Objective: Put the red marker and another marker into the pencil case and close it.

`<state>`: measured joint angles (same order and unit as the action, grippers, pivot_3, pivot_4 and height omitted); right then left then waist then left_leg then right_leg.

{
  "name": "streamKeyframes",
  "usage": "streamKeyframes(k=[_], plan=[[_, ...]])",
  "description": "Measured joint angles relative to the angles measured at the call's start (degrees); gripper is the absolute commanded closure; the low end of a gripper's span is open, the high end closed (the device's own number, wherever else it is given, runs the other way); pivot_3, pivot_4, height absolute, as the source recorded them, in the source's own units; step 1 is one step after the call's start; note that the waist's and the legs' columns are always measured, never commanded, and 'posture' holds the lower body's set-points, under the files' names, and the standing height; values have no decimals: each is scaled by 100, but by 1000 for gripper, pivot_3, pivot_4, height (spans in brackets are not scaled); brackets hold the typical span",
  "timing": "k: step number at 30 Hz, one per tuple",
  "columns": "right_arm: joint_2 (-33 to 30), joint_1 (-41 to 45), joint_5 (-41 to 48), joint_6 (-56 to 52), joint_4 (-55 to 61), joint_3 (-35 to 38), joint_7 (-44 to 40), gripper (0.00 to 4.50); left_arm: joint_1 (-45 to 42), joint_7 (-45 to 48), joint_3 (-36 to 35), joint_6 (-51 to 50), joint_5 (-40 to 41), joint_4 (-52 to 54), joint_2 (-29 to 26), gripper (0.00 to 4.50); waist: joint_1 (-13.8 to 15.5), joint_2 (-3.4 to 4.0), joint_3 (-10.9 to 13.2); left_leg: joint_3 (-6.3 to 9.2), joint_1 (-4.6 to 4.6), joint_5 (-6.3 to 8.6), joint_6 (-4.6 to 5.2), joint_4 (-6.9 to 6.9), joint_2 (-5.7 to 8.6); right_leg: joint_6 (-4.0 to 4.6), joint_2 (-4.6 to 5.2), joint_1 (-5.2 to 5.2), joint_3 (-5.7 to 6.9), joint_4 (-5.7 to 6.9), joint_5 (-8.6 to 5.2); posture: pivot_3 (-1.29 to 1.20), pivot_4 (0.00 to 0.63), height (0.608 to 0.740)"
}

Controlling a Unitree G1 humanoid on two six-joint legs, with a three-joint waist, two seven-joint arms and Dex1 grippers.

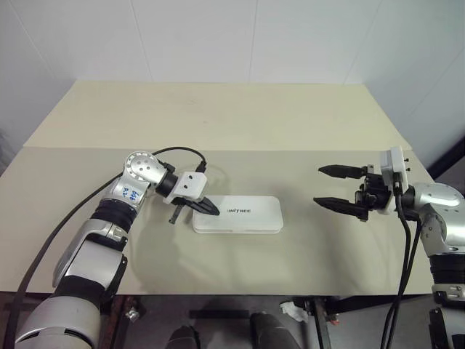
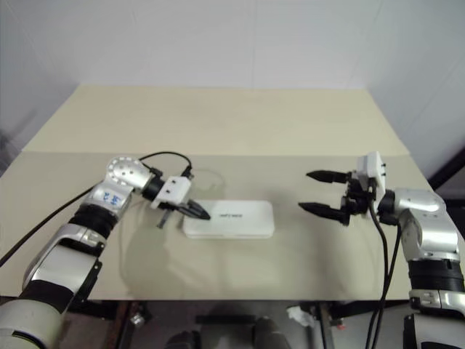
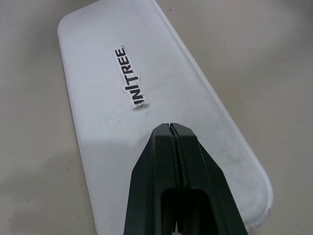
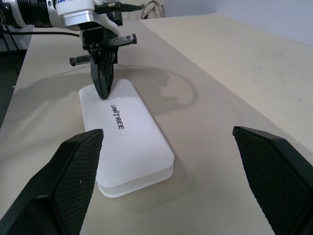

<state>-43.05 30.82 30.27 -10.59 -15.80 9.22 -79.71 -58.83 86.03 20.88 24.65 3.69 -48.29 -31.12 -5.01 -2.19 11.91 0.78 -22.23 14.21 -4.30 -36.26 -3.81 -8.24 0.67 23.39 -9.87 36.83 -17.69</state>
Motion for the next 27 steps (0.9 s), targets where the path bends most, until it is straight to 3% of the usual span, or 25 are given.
streamKeyframes(k=[6,12,20,27], plan=[[0,1,0,40,1,0,9,0,-17,-5,-186,28,-22,-173,167,4458,6,2,-1,1,-2,-2,2,-2,1,-1,0,-1,-1,0,1,0,150,740],[25,9,-2,49,1,-1,20,0,341,-18,-866,-583,469,-86,297,4458,0,2,1,5,-16,-1,2,8,1,-3,-1,22,2,14,1,0,150,740],[88,133,-50,51,-12,-28,21,0,938,-73,-1853,-1283,1355,959,144,4458,-8,6,3,5,-15,-1,2,14,-1,-2,-1,24,5,14,-1,0,150,740],[120,160,-81,49,-21,-35,21,0,1550,-10,-2479,-2016,1945,1703,-419,2321,-6,7,4,5,-13,-1,1,9,-1,-1,0,20,6,15,-1,0,150,740]])
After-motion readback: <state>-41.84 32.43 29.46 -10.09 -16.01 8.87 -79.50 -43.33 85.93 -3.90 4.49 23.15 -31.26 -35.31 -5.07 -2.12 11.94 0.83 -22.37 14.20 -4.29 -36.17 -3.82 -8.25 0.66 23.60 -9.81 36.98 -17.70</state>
